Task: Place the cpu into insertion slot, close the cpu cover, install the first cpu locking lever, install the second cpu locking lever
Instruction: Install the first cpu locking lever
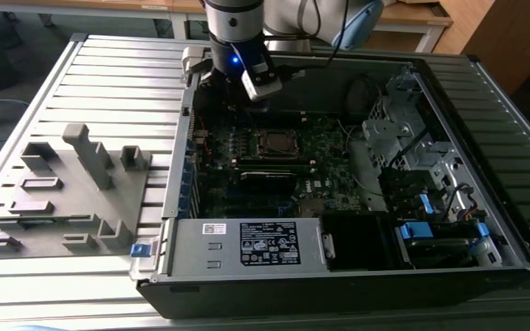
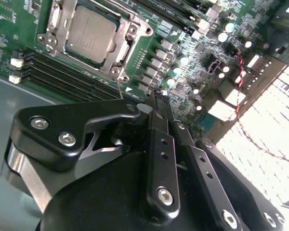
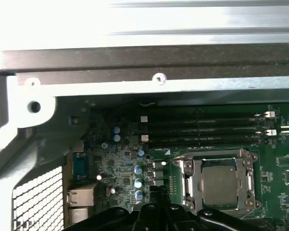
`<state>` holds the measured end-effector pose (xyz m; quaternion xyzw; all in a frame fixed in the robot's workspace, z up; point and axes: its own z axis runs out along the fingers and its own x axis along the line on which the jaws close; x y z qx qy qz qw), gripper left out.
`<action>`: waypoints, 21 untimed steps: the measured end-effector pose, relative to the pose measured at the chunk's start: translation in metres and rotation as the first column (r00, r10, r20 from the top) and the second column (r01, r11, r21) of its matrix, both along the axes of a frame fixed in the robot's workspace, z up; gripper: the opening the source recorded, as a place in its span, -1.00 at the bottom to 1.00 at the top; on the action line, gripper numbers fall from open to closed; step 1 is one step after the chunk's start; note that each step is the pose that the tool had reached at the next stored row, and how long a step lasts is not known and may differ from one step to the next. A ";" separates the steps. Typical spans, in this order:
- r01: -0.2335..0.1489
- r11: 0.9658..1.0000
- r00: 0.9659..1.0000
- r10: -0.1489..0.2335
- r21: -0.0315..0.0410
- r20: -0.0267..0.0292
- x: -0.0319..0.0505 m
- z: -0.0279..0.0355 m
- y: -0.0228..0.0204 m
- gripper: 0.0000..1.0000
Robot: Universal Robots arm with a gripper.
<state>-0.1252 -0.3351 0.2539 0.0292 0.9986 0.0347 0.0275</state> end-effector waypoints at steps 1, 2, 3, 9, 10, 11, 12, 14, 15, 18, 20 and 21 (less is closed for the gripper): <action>0.000 1.000 1.000 0.000 0.000 0.000 -0.0006 -0.0001 0.0002 -0.79; 0.000 1.000 1.000 0.000 0.001 0.000 -0.0008 0.0000 0.0003 -0.79; 0.000 1.000 1.000 0.000 0.003 0.000 -0.0010 0.0001 0.0003 -0.79; 0.000 1.000 1.000 0.000 0.012 0.000 -0.0015 -0.0001 0.0005 -0.79; 0.000 1.000 1.000 0.000 0.012 0.000 -0.0015 0.0000 0.0005 -0.79; 0.000 1.000 1.000 0.000 0.014 0.000 -0.0016 0.0000 0.0004 -0.79; 0.000 1.000 1.000 0.000 0.016 0.000 -0.0017 0.0000 0.0005 -0.79; 0.000 1.000 1.000 0.000 0.019 0.000 -0.0020 -0.0003 0.0017 -0.79; 0.000 1.000 1.000 0.000 0.020 0.000 -0.0022 -0.0004 0.0025 -0.79; 0.000 1.000 1.000 0.000 0.020 0.000 -0.0026 -0.0009 0.0066 -0.79; 0.000 1.000 1.000 0.000 0.020 0.000 -0.0029 -0.0014 0.0100 -0.79; 0.000 1.000 1.000 0.000 0.020 0.000 -0.0030 -0.0016 0.0113 -0.79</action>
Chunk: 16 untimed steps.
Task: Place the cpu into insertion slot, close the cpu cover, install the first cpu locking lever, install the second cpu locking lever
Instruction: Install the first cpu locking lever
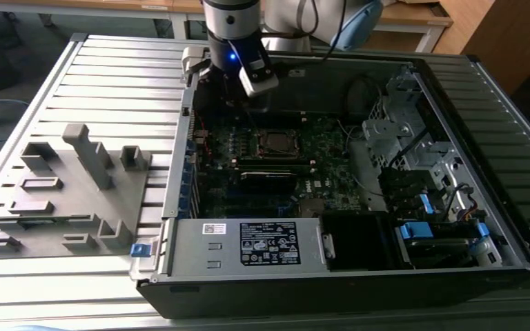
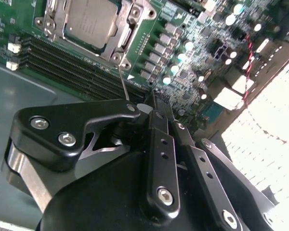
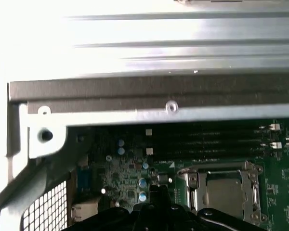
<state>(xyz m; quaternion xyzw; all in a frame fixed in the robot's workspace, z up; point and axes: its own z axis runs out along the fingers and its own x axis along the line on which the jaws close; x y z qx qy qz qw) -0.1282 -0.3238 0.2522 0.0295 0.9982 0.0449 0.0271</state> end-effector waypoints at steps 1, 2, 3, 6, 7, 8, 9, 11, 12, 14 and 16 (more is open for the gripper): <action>0.000 1.000 1.000 0.000 0.000 0.000 -0.0001 -0.0003 0.0010 -0.79; 0.000 1.000 1.000 0.000 0.000 0.000 -0.0001 -0.0005 0.0018 -0.79; 0.000 1.000 1.000 0.000 0.000 0.000 -0.0002 -0.0007 0.0025 -0.79; 0.000 1.000 1.000 0.000 0.000 0.000 -0.0003 -0.0014 0.0046 -0.79; 0.000 1.000 1.000 0.000 0.000 0.000 -0.0004 -0.0016 0.0053 -0.79; 0.000 1.000 1.000 0.000 0.000 0.000 -0.0004 -0.0018 0.0061 -0.79; 0.000 1.000 1.000 0.000 0.000 0.000 -0.0004 -0.0020 0.0069 -0.79; 0.000 1.000 1.000 0.000 0.000 0.000 -0.0004 -0.0022 0.0084 -0.79; 0.000 1.000 1.000 0.000 0.000 0.000 -0.0004 -0.0024 0.0093 -0.79; 0.000 1.000 1.000 0.000 0.000 0.000 -0.0004 -0.0027 0.0110 -0.79; 0.000 1.000 1.000 0.000 0.000 0.000 -0.0004 -0.0029 0.0118 -0.79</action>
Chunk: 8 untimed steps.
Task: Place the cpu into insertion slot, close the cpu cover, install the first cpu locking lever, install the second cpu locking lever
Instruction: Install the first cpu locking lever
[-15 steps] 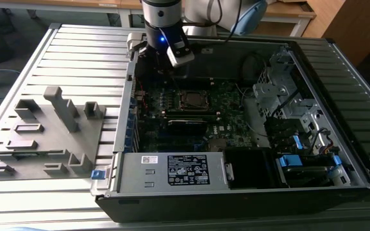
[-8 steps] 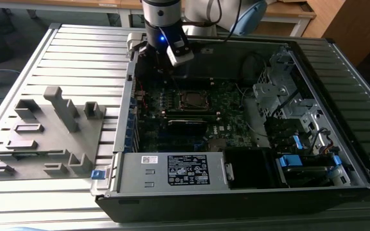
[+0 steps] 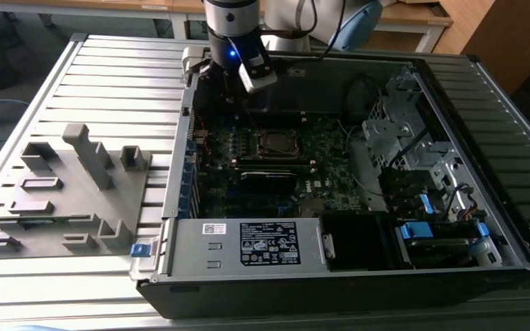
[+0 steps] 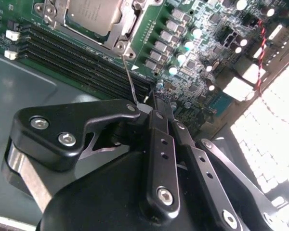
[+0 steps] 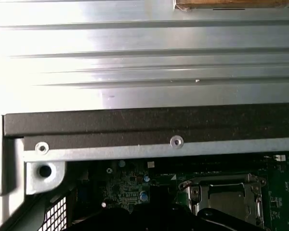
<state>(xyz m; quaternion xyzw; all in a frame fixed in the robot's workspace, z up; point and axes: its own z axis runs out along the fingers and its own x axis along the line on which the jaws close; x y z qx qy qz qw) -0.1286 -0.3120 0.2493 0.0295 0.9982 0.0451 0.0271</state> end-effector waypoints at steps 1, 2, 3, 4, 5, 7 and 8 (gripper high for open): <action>0.000 1.000 1.000 0.000 0.000 0.000 0.0001 0.0000 0.0000 -0.79; 0.000 1.000 1.000 0.000 0.000 0.000 0.0006 0.0000 0.0001 -0.79; 0.000 1.000 1.000 0.000 0.000 0.000 0.0014 0.0000 0.0002 -0.79; 0.000 1.000 1.000 0.000 0.000 0.000 0.0026 0.0000 0.0002 -0.79; 0.000 1.000 1.000 0.000 0.000 0.000 0.0039 0.0000 0.0001 -0.79; 0.000 1.000 1.000 0.000 0.000 0.000 0.0072 0.0000 0.0001 -0.79; 0.001 1.000 1.000 -0.001 0.000 0.000 0.0091 -0.0001 0.0002 -0.79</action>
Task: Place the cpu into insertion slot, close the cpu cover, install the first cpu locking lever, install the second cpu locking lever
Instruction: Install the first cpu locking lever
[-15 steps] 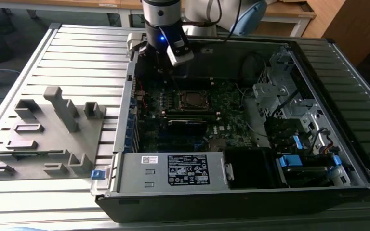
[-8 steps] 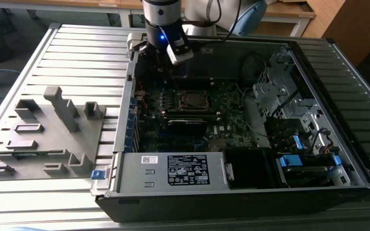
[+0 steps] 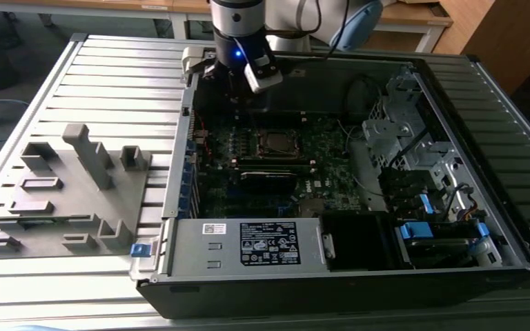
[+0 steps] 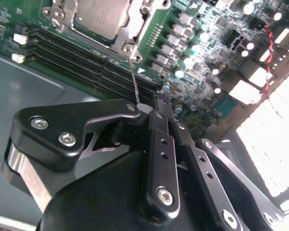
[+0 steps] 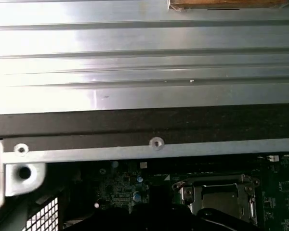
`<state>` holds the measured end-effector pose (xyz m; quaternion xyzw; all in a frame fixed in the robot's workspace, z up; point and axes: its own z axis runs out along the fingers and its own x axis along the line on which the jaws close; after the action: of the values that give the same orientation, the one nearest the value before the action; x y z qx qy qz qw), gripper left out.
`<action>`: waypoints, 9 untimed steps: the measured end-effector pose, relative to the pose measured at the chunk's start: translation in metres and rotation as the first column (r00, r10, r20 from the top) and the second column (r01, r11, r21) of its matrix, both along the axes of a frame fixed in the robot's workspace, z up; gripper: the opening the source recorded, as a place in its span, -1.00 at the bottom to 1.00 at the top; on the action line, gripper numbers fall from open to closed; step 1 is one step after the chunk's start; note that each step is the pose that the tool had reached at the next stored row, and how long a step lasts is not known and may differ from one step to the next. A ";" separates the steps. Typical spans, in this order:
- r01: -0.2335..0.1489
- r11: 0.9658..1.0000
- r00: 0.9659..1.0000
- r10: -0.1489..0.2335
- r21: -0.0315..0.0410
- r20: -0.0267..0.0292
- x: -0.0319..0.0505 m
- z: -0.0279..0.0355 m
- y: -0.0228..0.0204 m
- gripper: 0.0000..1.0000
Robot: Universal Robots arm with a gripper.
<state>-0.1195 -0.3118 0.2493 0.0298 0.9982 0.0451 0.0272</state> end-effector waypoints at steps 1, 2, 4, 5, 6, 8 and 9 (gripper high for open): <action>0.000 1.000 1.000 0.000 0.000 0.000 0.0020 0.0000 0.0000 -0.79; 0.000 1.000 1.000 0.000 -0.001 0.000 0.0039 0.0000 0.0000 -0.79; 0.001 1.000 1.000 -0.001 -0.002 0.000 0.0079 0.0000 0.0000 -0.79; 0.001 1.000 1.000 -0.001 -0.004 0.000 0.0099 0.0000 0.0000 -0.79; 0.001 1.000 1.000 -0.001 -0.005 0.000 0.0118 0.0000 0.0000 -0.79; 0.002 1.000 1.000 -0.002 -0.008 0.000 0.0159 0.0000 0.0000 -0.79; 0.002 1.000 1.000 -0.002 -0.009 0.000 0.0181 0.0000 0.0000 -0.79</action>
<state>-0.1014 -0.3118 0.2493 0.0305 0.9983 0.0405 0.0273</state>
